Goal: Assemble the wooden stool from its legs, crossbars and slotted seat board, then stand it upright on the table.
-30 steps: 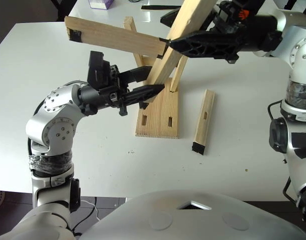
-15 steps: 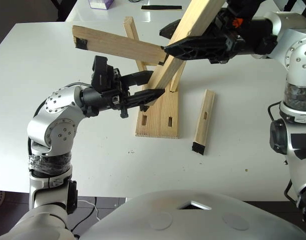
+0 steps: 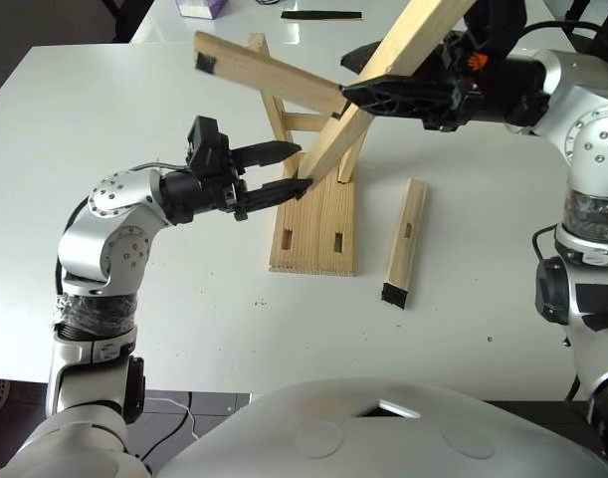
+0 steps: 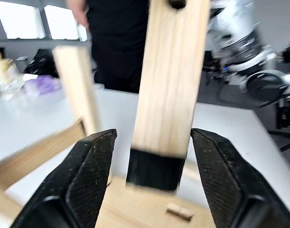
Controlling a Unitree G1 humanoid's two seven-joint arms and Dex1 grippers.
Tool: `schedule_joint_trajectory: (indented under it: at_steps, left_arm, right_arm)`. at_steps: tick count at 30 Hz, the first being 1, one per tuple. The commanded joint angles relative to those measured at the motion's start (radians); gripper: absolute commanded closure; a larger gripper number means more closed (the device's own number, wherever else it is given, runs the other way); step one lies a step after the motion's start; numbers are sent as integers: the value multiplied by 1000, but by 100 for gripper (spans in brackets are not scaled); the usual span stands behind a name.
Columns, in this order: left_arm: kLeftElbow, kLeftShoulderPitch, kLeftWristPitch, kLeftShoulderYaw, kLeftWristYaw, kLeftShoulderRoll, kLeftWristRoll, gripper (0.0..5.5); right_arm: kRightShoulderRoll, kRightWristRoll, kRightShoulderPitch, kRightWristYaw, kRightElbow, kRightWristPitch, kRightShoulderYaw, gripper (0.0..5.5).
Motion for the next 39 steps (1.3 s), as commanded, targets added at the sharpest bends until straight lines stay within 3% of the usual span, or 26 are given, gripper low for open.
schedule_joint_trajectory:
  at_steps: [1,5,10,13,17,23,33,39]
  left_arm:
    - [61,93,-42,39,83,3,78,266]
    - [80,151,-65,192,351,-128,68,266]
    - [98,154,-121,402,901,-404,88,266]
    - [99,147,-172,458,1091,-522,88,266]
    - [116,135,-212,415,1146,-553,155,266]
    - [177,97,-265,477,1245,-547,168,266]
    - [176,111,-296,434,1235,-577,178,266]
    - [189,105,-316,416,1235,-587,182,266]
  right_arm:
    - [-15,-73,74,-2,-31,-100,4,345]
    - [-61,-186,191,36,-73,-213,64,346]
    - [-109,-216,279,97,-127,-242,94,346]
    - [-124,-213,324,120,-173,-243,105,346]
    - [-133,-200,369,141,-204,-232,107,346]
    - [-129,-203,402,149,-219,-226,132,346]
    - [-106,-261,343,131,-117,-283,141,346]
    - [-107,-409,362,109,-83,-405,230,346]
